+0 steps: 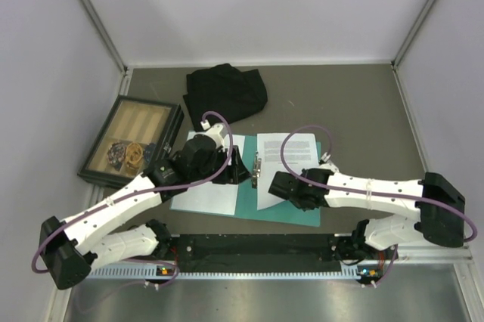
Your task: Put the files into the folder
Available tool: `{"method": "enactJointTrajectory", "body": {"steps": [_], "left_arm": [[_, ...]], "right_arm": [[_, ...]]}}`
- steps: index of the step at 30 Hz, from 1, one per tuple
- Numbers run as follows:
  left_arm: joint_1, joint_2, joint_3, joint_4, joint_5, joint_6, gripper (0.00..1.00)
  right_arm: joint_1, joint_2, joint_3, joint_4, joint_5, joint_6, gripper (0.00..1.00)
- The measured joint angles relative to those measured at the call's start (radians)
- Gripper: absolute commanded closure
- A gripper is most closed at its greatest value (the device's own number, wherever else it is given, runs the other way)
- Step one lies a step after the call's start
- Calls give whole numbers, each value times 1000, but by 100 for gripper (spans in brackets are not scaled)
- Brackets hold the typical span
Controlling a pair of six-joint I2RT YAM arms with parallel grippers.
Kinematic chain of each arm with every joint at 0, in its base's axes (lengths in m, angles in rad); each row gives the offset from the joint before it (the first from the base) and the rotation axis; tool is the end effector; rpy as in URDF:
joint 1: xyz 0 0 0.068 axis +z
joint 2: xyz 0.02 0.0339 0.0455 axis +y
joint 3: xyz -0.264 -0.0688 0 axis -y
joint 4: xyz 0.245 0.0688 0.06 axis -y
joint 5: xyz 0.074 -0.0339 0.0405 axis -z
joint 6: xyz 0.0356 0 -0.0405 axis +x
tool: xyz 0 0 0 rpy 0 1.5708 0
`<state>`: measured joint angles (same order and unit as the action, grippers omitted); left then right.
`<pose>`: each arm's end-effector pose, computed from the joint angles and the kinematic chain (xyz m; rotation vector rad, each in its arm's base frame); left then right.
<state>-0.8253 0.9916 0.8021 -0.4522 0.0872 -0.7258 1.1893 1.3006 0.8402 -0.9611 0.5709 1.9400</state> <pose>0.1436 -0.1602 0.2817 0.1703 2.3745 -0.9092 0.0965 0.1888 0.2100 0.9923 2.3649 0.1871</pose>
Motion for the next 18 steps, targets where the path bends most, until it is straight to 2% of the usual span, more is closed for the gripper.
{"method": "enactJointTrajectory", "body": {"steps": [18], "left_arm": [[12, 43, 0, 11, 29, 8, 29]], "right_arm": [[92, 44, 38, 26, -46, -25, 81]]}}
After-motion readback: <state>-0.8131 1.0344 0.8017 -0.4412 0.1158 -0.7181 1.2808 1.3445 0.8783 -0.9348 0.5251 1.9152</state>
